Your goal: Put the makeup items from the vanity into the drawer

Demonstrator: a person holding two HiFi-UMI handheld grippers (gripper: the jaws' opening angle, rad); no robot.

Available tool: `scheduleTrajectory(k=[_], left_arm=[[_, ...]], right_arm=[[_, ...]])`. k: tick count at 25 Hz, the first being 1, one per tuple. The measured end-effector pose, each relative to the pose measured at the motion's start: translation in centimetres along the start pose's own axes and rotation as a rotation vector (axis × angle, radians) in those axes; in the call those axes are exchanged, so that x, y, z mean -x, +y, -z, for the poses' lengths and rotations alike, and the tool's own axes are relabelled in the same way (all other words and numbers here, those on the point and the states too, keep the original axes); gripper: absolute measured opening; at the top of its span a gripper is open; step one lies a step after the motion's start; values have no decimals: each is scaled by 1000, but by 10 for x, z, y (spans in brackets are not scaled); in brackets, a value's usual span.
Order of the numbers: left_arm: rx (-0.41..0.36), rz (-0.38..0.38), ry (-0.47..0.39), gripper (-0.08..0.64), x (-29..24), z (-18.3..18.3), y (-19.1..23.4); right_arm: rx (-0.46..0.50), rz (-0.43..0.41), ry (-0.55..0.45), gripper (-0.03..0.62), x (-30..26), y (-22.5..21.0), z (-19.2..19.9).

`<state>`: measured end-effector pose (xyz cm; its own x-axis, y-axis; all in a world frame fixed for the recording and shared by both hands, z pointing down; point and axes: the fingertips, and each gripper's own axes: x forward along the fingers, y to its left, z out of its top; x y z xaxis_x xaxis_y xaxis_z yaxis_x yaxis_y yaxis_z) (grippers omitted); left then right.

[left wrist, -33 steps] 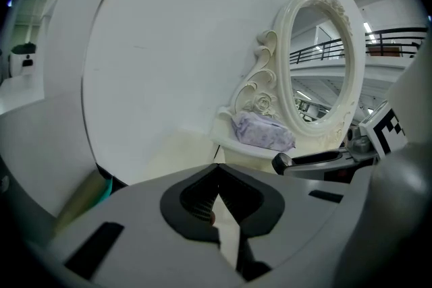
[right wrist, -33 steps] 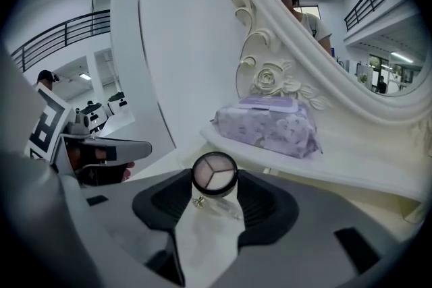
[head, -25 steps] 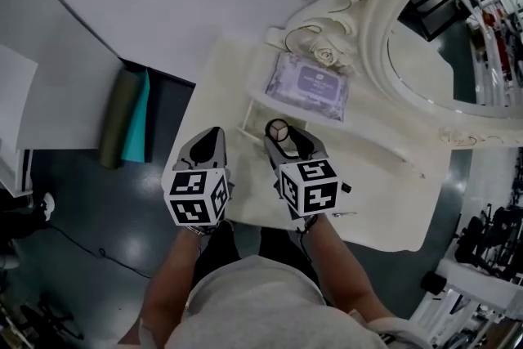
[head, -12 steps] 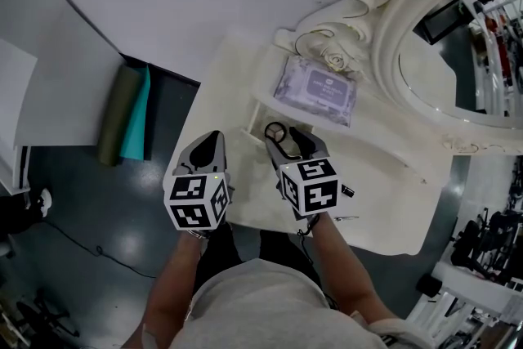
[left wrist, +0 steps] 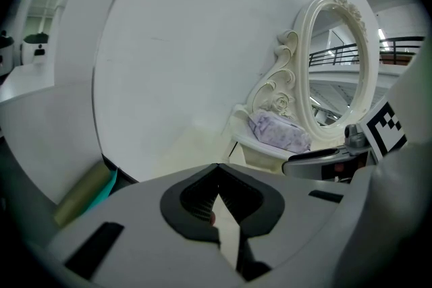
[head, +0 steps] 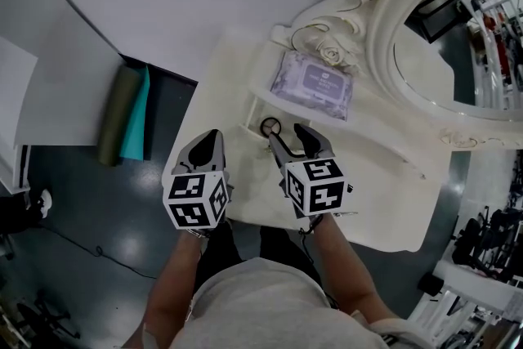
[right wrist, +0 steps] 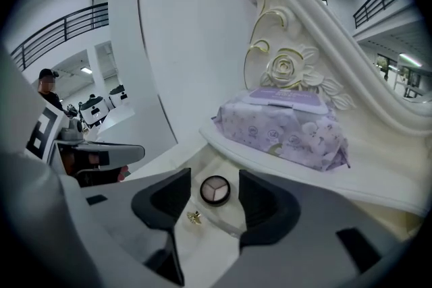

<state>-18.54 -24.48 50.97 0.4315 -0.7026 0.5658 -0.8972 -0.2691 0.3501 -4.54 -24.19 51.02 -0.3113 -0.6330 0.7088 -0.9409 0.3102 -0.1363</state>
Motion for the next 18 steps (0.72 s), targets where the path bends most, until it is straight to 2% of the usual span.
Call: scheduleTrajectory(k=[6, 18], left_arm=[[-25, 18, -16, 5, 8, -2, -15], [-79, 68, -67, 6, 45, 2, -68]], right_arm=[[-54, 16, -61, 218, 23, -7, -4], [-110, 54, -163, 75, 95, -21, 12]])
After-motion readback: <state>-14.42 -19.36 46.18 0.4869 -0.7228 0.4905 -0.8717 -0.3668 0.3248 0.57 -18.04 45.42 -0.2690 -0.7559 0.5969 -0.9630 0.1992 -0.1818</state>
